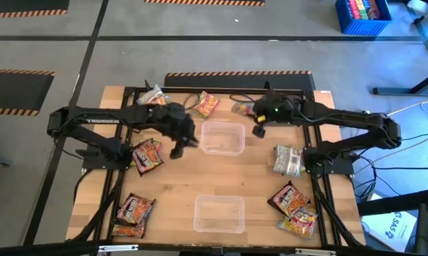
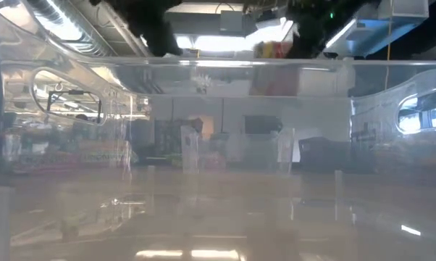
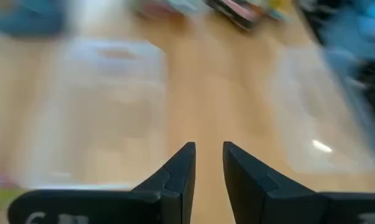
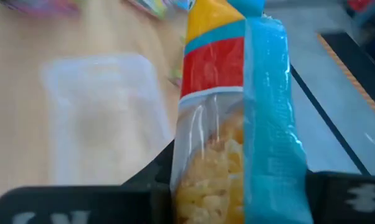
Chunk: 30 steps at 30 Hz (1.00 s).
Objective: Sort Maruchan noodles
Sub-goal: Put the blue noodle pack into the top transparent bin
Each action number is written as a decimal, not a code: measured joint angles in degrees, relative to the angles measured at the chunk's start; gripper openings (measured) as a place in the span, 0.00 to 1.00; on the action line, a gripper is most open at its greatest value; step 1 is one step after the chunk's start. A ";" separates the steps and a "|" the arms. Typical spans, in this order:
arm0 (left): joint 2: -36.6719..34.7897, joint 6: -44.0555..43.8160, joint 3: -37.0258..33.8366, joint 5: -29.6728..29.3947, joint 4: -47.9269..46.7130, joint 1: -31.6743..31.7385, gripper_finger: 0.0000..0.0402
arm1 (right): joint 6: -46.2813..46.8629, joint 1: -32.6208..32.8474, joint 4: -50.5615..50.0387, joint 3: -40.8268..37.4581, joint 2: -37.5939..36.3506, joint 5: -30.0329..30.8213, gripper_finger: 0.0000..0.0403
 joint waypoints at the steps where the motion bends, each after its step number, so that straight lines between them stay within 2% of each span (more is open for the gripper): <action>1: 1.21 -0.71 -1.21 1.67 -0.07 -0.28 0.19 | -0.49 -1.59 0.43 -0.16 0.78 -0.17 0.24; 5: 6.75 -3.61 -4.35 0.04 2.06 -1.96 0.18 | -1.09 -7.78 0.55 -1.24 4.45 -3.61 0.24; 10: 13.60 -5.21 -4.90 -6.49 6.92 -4.41 0.18 | -1.06 -10.69 3.86 -1.88 9.19 -6.96 0.24; 15: 18.62 -6.45 -4.76 -11.77 11.24 -5.00 0.18 | -1.78 -10.06 4.77 -1.91 12.91 -10.06 0.24; 23: 20.73 -9.88 -4.76 -25.81 12.48 -2.31 0.18 | -1.18 -6.27 1.66 -1.91 13.64 -10.91 0.24; 30: 20.12 -11.85 -4.76 -30.15 12.76 1.77 0.18 | 1.30 -5.21 -2.69 -1.91 13.64 -11.41 0.24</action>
